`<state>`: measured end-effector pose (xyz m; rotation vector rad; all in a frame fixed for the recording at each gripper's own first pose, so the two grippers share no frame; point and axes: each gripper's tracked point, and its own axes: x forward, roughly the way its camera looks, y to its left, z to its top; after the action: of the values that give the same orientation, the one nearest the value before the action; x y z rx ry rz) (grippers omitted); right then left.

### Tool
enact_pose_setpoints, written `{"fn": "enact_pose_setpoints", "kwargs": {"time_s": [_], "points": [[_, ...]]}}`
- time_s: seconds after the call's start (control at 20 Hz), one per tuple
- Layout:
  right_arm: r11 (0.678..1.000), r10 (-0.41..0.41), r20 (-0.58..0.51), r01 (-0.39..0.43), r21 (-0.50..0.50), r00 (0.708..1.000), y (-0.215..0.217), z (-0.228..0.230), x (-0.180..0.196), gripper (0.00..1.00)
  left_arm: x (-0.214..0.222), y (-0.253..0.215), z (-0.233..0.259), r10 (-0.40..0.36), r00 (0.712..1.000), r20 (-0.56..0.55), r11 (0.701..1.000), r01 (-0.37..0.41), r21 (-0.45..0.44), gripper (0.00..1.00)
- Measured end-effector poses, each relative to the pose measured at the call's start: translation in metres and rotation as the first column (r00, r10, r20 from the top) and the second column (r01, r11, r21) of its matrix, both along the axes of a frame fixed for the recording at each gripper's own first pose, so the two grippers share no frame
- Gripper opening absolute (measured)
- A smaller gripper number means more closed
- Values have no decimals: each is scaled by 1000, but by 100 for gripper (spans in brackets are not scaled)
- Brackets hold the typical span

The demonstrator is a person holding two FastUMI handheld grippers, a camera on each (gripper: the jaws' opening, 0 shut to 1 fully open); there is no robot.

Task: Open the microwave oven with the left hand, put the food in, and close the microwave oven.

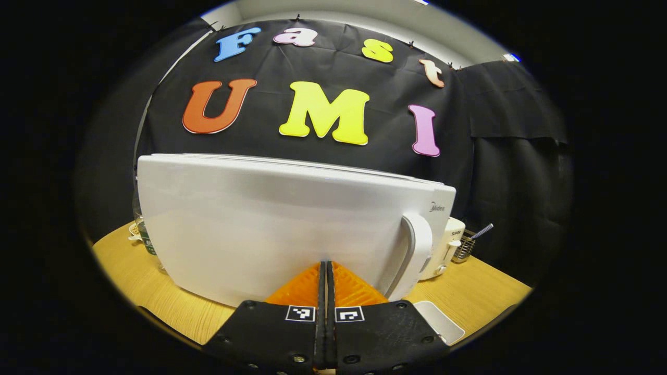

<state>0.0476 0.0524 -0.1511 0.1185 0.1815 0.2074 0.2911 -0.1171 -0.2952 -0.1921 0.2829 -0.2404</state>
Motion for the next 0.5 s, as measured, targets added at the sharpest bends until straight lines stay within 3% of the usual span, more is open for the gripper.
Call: {"fn": "enact_pose_setpoints", "kwargs": {"time_s": [0.1, 0.15, 0.2, 0.45, 0.5], "points": [[1000, -1, -18, 1, 1, 1000, -3, -6, -2, 100, 7, -1, 3, 24, 1000, 20, 999, -25, 23, 0], [1000, 6, -15, -6, 6, 1000, -1, -5, -5, 90, 9, -3, 3, 29, 999, 16, 999, -30, 30, 0], [1000, 4, -12, -4, 8, 1000, -1, -3, -7, 100, 7, -6, -2, 30, 999, 12, 999, -31, 34, 0], [1000, -21, 1, 21, 4, 1000, -4, 7, -18, 100, -1, 1, -4, 32, 999, -38, 999, -32, 10, 0], [1000, -25, 2, 25, -1, 1000, -4, 8, -21, 89, -11, 6, 1, 36, 998, -53, 999, -37, -11, 0]]}}
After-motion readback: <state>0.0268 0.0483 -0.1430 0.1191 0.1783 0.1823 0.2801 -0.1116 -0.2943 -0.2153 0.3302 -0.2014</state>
